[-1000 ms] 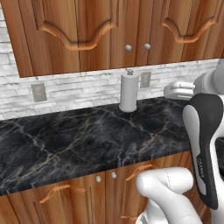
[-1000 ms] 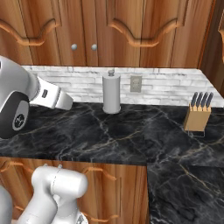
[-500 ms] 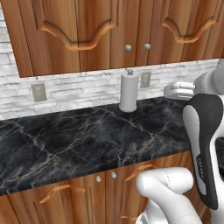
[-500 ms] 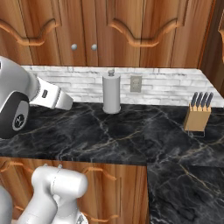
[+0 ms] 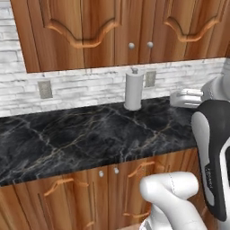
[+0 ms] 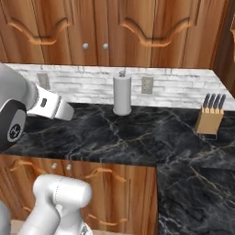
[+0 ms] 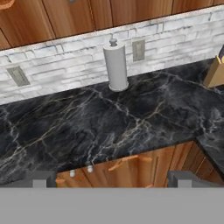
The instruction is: Close all open cabinet doors.
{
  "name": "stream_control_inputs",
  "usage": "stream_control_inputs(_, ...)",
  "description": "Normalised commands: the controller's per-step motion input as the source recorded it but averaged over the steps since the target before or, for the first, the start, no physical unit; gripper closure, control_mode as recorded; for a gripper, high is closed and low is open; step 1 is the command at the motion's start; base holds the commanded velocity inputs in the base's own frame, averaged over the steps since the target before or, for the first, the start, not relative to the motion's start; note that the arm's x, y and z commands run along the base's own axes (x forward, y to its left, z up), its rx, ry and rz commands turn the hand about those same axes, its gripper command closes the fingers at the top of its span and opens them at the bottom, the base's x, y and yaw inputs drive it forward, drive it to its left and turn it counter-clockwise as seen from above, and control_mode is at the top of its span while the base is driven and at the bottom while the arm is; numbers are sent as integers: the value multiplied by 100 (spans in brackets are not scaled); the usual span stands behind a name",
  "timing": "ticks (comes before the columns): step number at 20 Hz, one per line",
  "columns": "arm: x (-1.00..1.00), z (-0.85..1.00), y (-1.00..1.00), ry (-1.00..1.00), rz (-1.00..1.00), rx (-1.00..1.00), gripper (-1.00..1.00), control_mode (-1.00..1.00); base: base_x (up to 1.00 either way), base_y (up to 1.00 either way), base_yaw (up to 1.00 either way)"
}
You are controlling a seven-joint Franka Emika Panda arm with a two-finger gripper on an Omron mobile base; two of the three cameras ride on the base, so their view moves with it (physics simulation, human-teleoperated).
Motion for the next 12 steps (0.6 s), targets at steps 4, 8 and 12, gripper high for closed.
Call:
stream_control_inputs(4,0,0,0,0,0,0,-100,100,-55,27,35)
stream_control_inputs(8,0,0,0,0,0,0,-100,100,-7,43,48)
stream_control_inputs(12,0,0,0,0,0,0,-100,100,24,39,58)
